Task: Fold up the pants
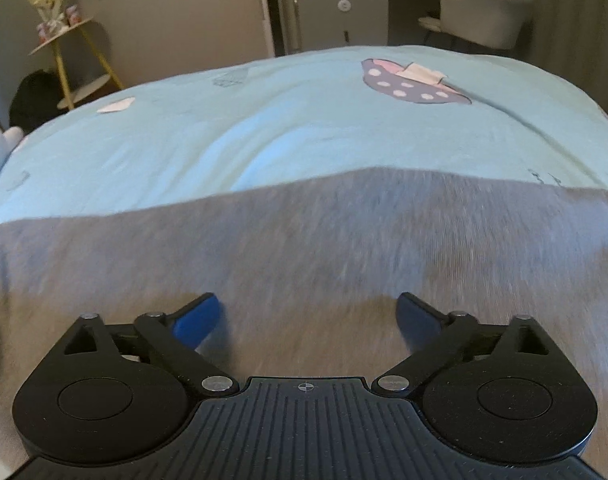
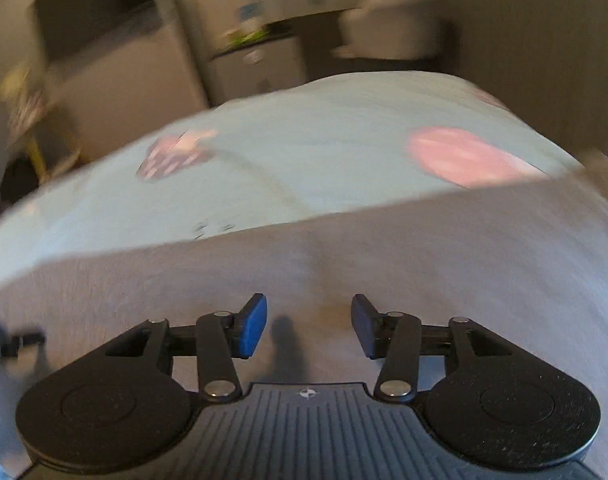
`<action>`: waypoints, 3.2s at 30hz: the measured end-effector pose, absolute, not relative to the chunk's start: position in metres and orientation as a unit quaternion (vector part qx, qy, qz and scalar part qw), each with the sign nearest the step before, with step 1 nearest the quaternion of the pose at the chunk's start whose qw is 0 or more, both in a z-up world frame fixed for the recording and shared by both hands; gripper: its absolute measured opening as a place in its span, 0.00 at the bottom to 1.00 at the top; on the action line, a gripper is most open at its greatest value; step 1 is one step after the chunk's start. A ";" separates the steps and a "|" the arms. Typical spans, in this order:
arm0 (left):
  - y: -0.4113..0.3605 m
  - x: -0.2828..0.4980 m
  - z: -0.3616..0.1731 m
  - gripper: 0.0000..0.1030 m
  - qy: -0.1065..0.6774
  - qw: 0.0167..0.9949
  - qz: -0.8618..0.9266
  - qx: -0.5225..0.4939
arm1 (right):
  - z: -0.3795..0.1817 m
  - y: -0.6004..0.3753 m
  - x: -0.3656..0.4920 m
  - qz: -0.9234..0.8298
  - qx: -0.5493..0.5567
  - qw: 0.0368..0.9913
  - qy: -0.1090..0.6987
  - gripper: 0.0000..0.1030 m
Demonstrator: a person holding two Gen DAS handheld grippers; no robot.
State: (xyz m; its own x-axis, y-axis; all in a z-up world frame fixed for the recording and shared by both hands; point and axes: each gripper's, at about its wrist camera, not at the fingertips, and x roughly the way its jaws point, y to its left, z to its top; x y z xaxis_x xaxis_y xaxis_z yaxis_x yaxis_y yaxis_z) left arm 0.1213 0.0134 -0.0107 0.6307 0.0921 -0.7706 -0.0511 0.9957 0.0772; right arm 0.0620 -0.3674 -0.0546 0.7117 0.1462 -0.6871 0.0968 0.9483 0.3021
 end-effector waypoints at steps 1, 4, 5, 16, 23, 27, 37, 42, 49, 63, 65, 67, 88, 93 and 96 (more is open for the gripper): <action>0.018 0.113 -0.008 0.95 0.428 0.903 0.038 0.016 | -0.053 -0.385 0.049 -0.003 0.186 0.910 0.372 0.48; 0.029 0.091 0.000 0.95 0.421 0.906 0.044 -0.010 | -0.051 -0.450 -0.001 -0.074 0.286 0.896 0.332 0.48; 0.032 0.084 0.002 0.95 0.417 0.907 0.047 -0.024 | -0.052 -0.476 -0.021 -0.109 0.316 0.885 0.324 0.48; 0.013 0.067 -0.003 0.95 0.433 0.900 0.049 -0.020 | -0.118 -0.603 -0.117 -0.222 0.546 0.761 0.271 0.44; 0.013 0.059 -0.003 0.95 0.436 0.897 0.062 -0.021 | -0.132 -0.614 -0.091 -0.212 0.581 0.750 0.235 0.24; 0.011 0.056 -0.002 0.95 0.431 0.900 0.056 -0.019 | -0.122 -0.607 -0.074 -0.206 0.567 0.761 0.239 0.26; 0.019 0.061 -0.012 0.95 0.452 0.890 0.057 -0.033 | -0.075 -0.587 -0.047 -0.216 0.456 0.823 0.262 0.12; 0.023 0.060 -0.010 0.95 0.447 0.891 0.057 -0.046 | 0.012 -0.503 -0.010 -0.124 0.240 0.930 0.249 0.10; 0.023 0.050 -0.001 0.95 0.426 0.901 0.055 -0.055 | 0.042 -0.313 0.012 0.145 0.028 0.950 0.274 0.12; -0.003 0.059 0.025 0.95 0.397 0.915 -0.022 -0.063 | -0.027 -0.342 -0.001 0.119 0.200 0.896 0.379 0.93; -0.016 0.071 0.029 0.95 0.405 0.908 -0.061 -0.085 | -0.050 -0.364 -0.004 0.111 0.259 0.875 0.393 0.93; -0.026 0.089 0.025 0.95 0.434 0.885 -0.107 -0.131 | -0.068 -0.377 -0.012 0.115 0.321 0.854 0.392 0.93; -0.071 0.147 -0.027 0.37 0.527 0.798 -0.169 -0.237 | -0.078 -0.413 -0.024 0.073 0.418 0.848 0.317 0.52; -0.075 0.150 -0.027 0.28 0.533 0.796 -0.169 -0.231 | -0.082 -0.419 -0.025 0.050 0.422 0.846 0.324 0.39; -0.079 0.148 -0.024 0.21 0.529 0.801 -0.171 -0.221 | -0.082 -0.419 -0.025 0.048 0.419 0.848 0.321 0.39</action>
